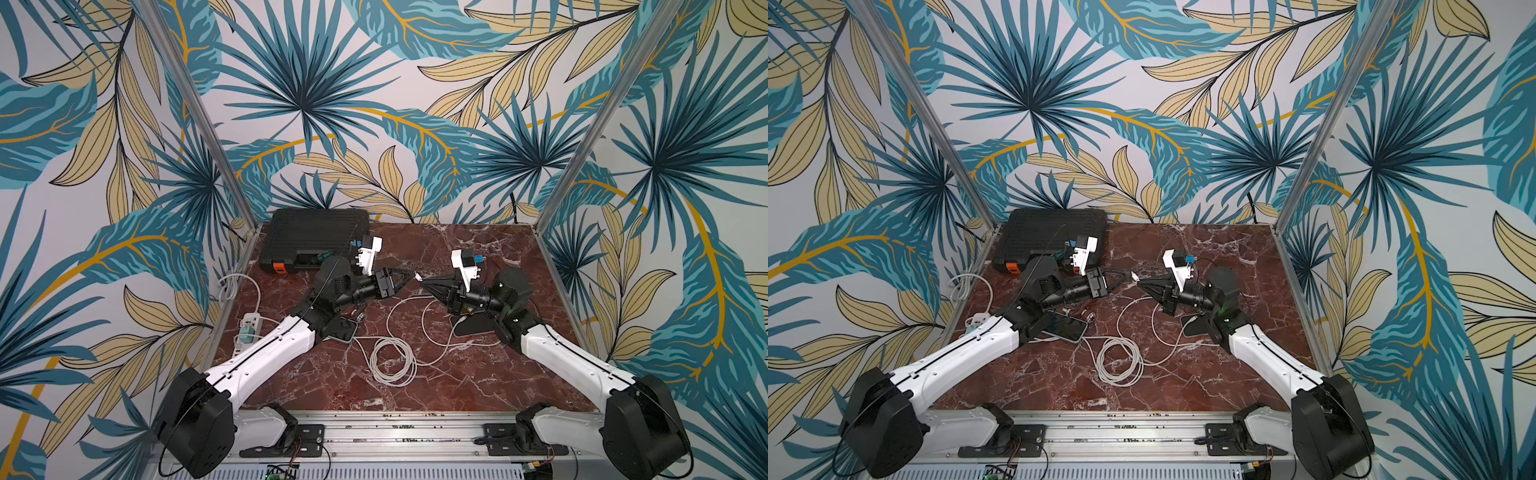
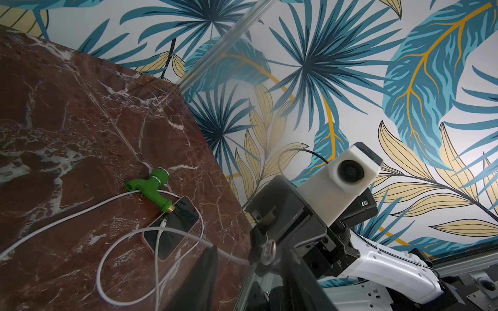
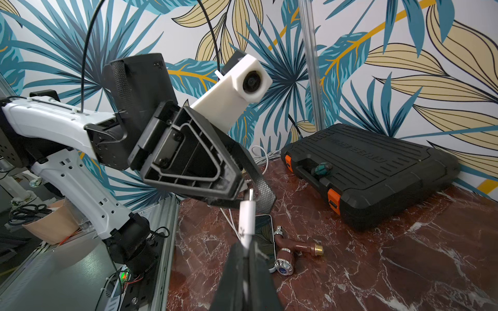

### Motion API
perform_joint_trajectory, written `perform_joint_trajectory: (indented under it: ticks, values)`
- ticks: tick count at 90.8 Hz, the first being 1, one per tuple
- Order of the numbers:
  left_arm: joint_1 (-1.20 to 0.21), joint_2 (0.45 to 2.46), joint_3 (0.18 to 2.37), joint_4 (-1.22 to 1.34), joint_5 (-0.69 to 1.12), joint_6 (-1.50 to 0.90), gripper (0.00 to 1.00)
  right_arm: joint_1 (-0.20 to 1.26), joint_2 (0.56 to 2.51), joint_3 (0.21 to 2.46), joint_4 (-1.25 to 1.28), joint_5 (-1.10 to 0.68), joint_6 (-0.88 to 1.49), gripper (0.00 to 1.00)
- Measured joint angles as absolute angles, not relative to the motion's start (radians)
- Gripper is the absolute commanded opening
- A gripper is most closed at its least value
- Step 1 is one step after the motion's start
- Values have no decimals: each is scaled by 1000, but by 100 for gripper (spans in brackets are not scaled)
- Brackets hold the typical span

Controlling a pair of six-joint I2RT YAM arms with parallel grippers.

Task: Plug the charging cable into the phone
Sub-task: Pick up the charging cable from the center of the board.

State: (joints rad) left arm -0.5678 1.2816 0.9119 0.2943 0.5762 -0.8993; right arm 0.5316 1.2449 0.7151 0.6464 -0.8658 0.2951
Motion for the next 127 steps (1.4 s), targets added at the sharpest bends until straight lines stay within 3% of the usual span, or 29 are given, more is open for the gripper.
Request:
perform_joint_trajectory:
  ticks: [37, 60, 71, 77, 91, 101, 127]
  values:
    - [-569, 1295, 935, 280, 582, -881, 29, 538, 1257, 741, 596, -872, 271, 0]
    - [-569, 1295, 952, 241, 581, -854, 0, 538, 1263, 745, 577, -873, 262, 0]
    - [-569, 1295, 955, 237, 588, -841, 0, 538, 1264, 748, 572, -870, 261, 0]
    - [-569, 1296, 956, 235, 589, -833, 0, 538, 1264, 751, 565, -870, 259, 21]
    - [-569, 1296, 960, 235, 607, -799, 0, 540, 1264, 778, 527, -880, 244, 46]
    - [-562, 1299, 961, 246, 643, -783, 0, 540, 1264, 788, 524, -896, 247, 48]
    - [-559, 1307, 961, 330, 765, -762, 0, 540, 1261, 788, 525, -951, 267, 42]
